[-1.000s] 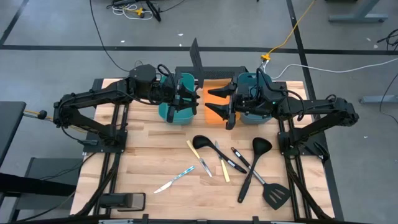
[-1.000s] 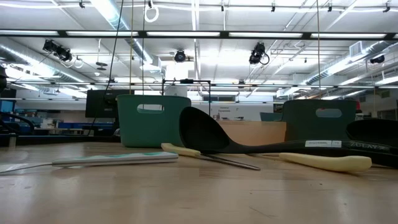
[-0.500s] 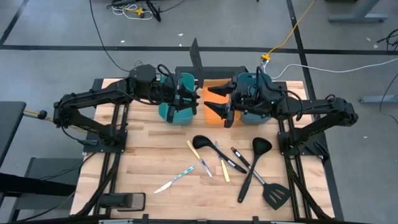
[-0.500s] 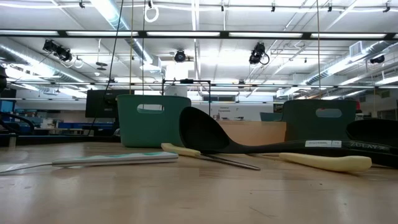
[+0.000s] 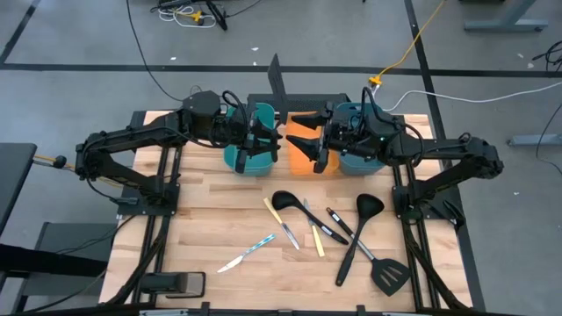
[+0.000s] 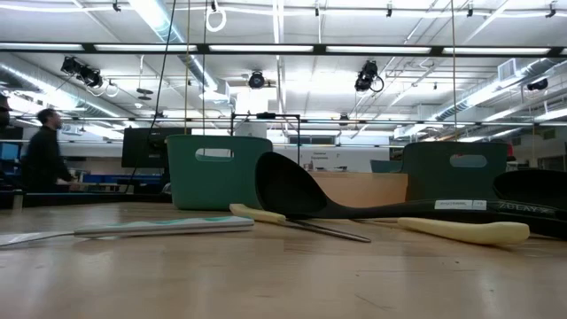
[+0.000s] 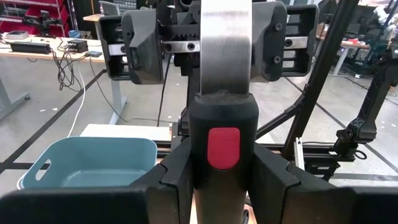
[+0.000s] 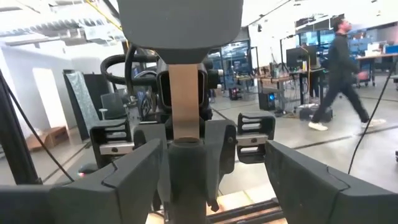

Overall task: Pick & Place Kitchen Items
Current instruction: Put the left black spatula into the blue bin

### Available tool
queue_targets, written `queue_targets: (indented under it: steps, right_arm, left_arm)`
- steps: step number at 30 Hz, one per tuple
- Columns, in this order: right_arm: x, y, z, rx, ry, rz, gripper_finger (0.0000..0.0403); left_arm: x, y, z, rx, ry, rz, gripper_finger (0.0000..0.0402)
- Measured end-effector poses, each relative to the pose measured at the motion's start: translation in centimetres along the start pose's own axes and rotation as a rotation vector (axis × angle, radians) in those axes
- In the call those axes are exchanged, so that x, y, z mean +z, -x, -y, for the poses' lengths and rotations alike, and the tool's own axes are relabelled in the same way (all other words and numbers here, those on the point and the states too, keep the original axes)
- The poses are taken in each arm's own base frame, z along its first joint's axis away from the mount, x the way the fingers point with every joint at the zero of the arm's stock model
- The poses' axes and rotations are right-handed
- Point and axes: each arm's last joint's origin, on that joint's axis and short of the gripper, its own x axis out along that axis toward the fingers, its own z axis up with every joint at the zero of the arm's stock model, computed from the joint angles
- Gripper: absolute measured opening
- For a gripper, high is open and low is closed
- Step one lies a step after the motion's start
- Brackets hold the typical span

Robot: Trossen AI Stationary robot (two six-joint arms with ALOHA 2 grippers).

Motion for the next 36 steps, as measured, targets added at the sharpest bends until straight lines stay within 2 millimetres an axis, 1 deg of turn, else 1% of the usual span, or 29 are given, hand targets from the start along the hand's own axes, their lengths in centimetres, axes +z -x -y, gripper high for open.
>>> queue_targets:
  steps: [13, 21, 25, 30, 36]
  right_arm:
    - [-0.1, 0.0, 0.0, 0.011, 0.001, -0.017, 0.0288]
    - [2.0, 0.2, -0.2, 0.009, 0.012, -0.082, 0.0288]
    - [2.9, 0.4, -0.4, 0.050, 0.018, -0.088, 0.0288]
    - [2.5, 0.4, -0.4, 0.053, 0.017, -0.125, 0.0288]
    - [2.4, 0.4, -0.1, 0.072, -0.036, -0.145, 0.0288]
  left_arm:
    - [0.0, 0.0, 0.0, 0.002, 0.000, 0.001, 0.0119]
    - [0.0, 0.0, 0.0, 0.003, 0.000, 0.001, 0.0119]
    - [0.0, 0.0, 0.0, 0.003, 0.000, 0.001, 0.0119]
    - [0.0, 0.0, 0.0, 0.000, 0.000, 0.000, 0.0119]
    - [0.0, 0.0, 0.0, 0.000, -0.002, 0.000, 0.0119]
